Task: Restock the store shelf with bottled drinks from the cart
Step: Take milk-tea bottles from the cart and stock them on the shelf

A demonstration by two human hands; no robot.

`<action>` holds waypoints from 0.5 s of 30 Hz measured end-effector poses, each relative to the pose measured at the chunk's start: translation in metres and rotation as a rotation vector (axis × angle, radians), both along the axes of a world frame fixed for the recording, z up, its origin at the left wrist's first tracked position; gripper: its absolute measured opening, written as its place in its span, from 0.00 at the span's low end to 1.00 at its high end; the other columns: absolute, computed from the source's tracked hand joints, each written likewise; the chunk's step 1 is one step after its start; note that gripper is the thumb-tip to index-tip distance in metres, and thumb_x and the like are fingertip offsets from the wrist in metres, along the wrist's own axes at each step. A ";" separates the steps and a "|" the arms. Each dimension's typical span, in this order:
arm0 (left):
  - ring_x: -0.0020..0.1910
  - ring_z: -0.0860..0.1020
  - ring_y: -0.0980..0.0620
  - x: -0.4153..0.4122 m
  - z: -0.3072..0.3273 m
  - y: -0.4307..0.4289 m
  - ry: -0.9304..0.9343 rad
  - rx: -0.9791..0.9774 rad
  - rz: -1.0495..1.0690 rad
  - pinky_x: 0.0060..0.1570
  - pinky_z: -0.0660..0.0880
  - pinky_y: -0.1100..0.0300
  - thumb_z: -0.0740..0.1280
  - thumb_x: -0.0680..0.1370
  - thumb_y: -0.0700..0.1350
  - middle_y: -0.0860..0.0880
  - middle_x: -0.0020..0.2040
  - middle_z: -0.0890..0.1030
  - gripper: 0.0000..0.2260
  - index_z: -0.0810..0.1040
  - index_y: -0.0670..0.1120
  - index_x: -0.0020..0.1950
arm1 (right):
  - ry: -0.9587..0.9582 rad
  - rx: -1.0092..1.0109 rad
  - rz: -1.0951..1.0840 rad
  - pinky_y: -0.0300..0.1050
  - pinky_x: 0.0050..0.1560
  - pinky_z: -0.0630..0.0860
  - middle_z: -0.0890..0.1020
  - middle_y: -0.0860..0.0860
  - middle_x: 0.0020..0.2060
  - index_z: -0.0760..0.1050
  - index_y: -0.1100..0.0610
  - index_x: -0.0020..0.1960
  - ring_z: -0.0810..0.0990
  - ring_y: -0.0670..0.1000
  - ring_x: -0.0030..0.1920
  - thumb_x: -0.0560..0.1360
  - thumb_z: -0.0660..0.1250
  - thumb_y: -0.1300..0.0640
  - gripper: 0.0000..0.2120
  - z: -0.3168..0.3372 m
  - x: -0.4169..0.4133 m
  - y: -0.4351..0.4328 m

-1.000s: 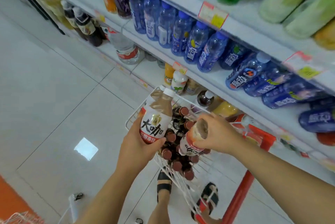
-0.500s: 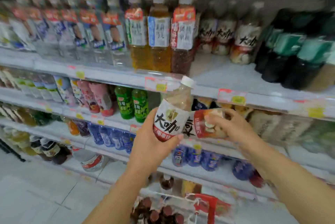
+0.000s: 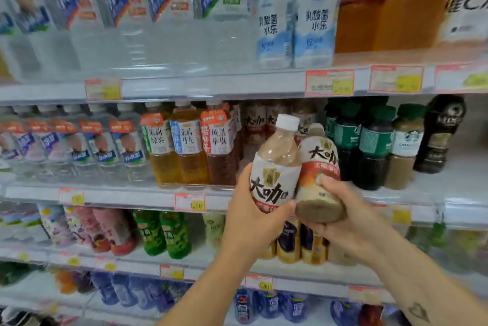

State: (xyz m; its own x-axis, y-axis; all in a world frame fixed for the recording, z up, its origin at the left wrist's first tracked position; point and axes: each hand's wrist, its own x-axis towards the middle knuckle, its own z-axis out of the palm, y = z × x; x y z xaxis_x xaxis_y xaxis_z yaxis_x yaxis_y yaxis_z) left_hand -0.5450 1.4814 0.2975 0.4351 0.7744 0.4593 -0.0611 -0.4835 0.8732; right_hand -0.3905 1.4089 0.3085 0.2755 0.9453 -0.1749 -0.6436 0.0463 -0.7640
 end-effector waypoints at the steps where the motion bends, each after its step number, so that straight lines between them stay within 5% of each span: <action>1: 0.51 0.78 0.65 0.002 -0.001 0.003 -0.002 -0.001 0.002 0.47 0.77 0.64 0.75 0.64 0.50 0.66 0.51 0.78 0.30 0.64 0.76 0.54 | -0.092 -0.016 -0.007 0.49 0.42 0.81 0.83 0.61 0.49 0.72 0.63 0.59 0.83 0.57 0.50 0.58 0.75 0.55 0.32 -0.001 0.002 0.000; 5: 0.55 0.77 0.62 0.013 0.005 0.013 -0.025 0.091 -0.011 0.52 0.75 0.64 0.75 0.66 0.44 0.63 0.55 0.77 0.32 0.66 0.73 0.57 | -0.642 -0.065 -0.144 0.33 0.30 0.77 0.85 0.44 0.39 0.74 0.51 0.54 0.84 0.43 0.38 0.54 0.79 0.59 0.30 -0.002 0.013 0.010; 8: 0.59 0.73 0.64 0.023 0.012 0.023 -0.054 0.150 0.026 0.54 0.72 0.71 0.75 0.67 0.43 0.65 0.58 0.74 0.34 0.63 0.72 0.60 | -0.960 -0.034 -0.268 0.27 0.31 0.73 0.83 0.39 0.40 0.70 0.45 0.52 0.81 0.35 0.40 0.55 0.81 0.60 0.31 -0.004 0.024 0.027; 15: 0.59 0.72 0.67 0.042 0.017 0.057 -0.068 0.178 0.069 0.54 0.69 0.75 0.75 0.68 0.41 0.67 0.58 0.74 0.36 0.61 0.73 0.60 | -1.123 0.000 -0.342 0.50 0.52 0.77 0.81 0.47 0.50 0.67 0.52 0.60 0.80 0.47 0.51 0.56 0.81 0.54 0.37 -0.003 0.041 0.065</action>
